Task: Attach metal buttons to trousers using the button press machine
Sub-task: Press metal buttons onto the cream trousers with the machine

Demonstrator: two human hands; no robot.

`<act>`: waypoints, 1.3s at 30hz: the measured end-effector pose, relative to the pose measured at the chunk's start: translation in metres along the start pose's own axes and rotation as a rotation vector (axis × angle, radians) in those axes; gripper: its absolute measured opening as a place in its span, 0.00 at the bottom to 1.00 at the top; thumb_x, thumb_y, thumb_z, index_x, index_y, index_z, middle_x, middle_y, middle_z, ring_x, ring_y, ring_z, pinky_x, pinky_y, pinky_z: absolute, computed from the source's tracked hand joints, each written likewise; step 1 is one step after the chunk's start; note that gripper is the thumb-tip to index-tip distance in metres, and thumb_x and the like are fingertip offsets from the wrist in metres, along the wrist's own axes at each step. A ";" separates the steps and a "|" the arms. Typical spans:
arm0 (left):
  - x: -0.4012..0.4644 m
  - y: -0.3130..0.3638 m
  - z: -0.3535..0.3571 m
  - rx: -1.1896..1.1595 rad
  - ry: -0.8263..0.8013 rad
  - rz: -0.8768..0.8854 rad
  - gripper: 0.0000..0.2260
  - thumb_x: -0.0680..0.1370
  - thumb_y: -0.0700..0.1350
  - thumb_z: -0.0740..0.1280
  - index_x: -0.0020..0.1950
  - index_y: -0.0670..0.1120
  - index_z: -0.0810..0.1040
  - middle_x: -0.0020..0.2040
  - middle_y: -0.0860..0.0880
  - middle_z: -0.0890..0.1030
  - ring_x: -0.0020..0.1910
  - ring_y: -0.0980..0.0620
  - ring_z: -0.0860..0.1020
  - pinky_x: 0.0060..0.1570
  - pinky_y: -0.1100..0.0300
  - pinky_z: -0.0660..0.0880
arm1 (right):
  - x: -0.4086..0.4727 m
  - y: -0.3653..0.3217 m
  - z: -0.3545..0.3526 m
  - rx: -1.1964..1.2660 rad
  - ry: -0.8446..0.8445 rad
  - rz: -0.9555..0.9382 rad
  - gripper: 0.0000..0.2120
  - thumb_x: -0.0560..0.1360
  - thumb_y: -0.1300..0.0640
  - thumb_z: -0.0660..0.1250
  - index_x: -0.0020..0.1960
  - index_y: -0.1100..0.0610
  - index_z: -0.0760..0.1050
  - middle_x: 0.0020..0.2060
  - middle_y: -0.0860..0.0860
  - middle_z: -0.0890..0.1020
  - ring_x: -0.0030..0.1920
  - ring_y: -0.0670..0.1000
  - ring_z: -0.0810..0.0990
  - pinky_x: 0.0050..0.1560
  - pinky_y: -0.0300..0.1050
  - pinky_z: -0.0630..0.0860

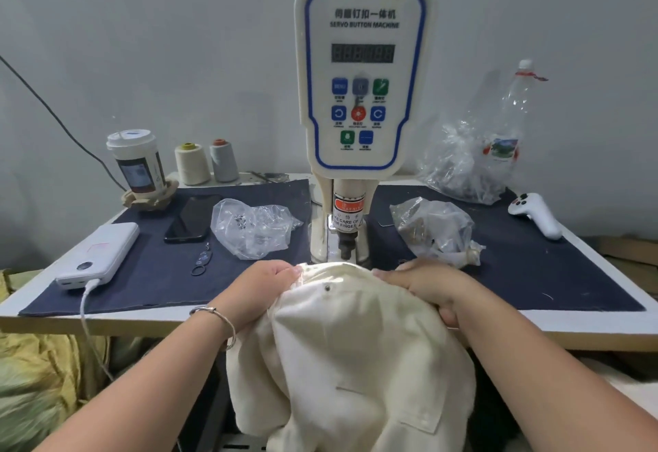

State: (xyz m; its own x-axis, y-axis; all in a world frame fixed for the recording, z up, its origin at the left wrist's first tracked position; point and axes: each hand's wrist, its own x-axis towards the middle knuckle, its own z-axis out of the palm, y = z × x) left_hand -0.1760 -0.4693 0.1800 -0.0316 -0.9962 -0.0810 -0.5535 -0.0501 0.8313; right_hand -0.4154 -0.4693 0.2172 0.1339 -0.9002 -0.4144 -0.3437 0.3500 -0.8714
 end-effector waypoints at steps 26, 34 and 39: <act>-0.032 -0.003 -0.060 -0.350 -0.480 -0.272 0.15 0.57 0.42 0.73 0.41 0.41 0.77 0.40 0.43 0.75 0.40 0.46 0.74 0.41 0.58 0.72 | -0.051 -0.039 0.024 0.126 -0.454 -0.391 0.06 0.75 0.65 0.69 0.45 0.54 0.77 0.40 0.56 0.81 0.39 0.53 0.78 0.41 0.46 0.75; -0.068 0.076 -0.048 -0.049 -0.530 0.187 0.25 0.63 0.52 0.80 0.57 0.46 0.83 0.56 0.43 0.84 0.57 0.46 0.82 0.60 0.51 0.77 | -0.060 -0.064 0.058 -0.076 -0.146 -0.609 0.08 0.72 0.58 0.73 0.44 0.53 0.74 0.36 0.55 0.81 0.34 0.52 0.78 0.39 0.48 0.74; -0.068 0.062 -0.052 -0.162 -0.595 0.113 0.02 0.67 0.41 0.75 0.38 0.43 0.84 0.38 0.46 0.84 0.36 0.51 0.82 0.40 0.61 0.78 | -0.067 -0.052 0.027 -0.355 -0.272 -0.598 0.22 0.61 0.48 0.81 0.49 0.55 0.78 0.44 0.57 0.84 0.44 0.56 0.82 0.47 0.54 0.75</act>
State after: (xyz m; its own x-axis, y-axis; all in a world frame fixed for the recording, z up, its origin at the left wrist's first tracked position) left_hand -0.1652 -0.4081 0.2657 -0.5663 -0.7880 -0.2416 -0.3883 -0.0034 0.9215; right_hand -0.3814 -0.4201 0.2835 0.6016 -0.7987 0.0128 -0.4136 -0.3251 -0.8504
